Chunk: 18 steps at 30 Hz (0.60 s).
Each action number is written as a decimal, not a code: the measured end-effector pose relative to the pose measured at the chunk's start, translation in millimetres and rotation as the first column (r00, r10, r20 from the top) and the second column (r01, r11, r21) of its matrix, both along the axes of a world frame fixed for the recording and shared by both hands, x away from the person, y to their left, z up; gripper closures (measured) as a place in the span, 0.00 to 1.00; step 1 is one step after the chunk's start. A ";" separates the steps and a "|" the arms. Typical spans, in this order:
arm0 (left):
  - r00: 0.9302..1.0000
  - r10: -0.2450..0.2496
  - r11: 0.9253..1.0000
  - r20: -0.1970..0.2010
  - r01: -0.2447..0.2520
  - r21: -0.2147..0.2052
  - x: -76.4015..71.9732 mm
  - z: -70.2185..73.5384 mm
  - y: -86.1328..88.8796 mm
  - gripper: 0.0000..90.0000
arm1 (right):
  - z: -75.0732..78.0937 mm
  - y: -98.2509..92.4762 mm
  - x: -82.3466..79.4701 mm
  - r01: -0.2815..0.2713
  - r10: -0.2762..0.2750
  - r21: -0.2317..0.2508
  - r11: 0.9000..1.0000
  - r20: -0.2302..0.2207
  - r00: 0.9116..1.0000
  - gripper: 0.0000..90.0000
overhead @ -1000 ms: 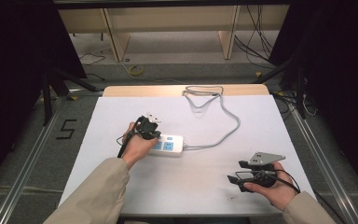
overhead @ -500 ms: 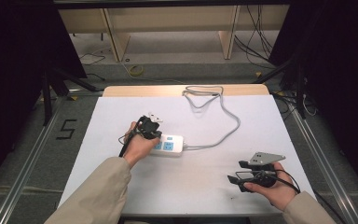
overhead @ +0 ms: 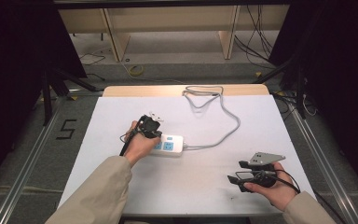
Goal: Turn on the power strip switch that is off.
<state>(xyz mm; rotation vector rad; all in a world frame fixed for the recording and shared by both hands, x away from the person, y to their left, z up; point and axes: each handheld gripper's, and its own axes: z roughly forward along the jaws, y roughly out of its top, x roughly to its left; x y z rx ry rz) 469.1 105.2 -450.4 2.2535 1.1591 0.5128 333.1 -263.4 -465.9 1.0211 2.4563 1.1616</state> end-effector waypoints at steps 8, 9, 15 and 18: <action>1.000 0.004 1.000 -0.020 -0.003 0.025 2.1 1.8 -3.3 1.00 | 0.0 -0.2 -0.1 0.002 -0.002 -0.001 1.000 0.001 1.000 0.30; 1.000 0.004 1.000 -0.020 -0.004 0.031 2.3 1.9 -4.1 1.00 | 0.0 -0.2 -0.1 0.002 -0.002 -0.001 1.000 0.000 1.000 0.30; 0.999 0.005 1.000 -0.047 -0.004 0.029 5.7 3.4 -3.7 1.00 | -0.1 -0.4 -0.2 0.003 -0.003 -0.001 1.000 0.000 1.000 0.30; 0.995 -0.007 0.999 -0.101 0.003 -0.042 6.0 3.2 -6.0 1.00 | 0.0 -0.5 -0.2 0.003 -0.003 -0.001 1.000 0.000 1.000 0.30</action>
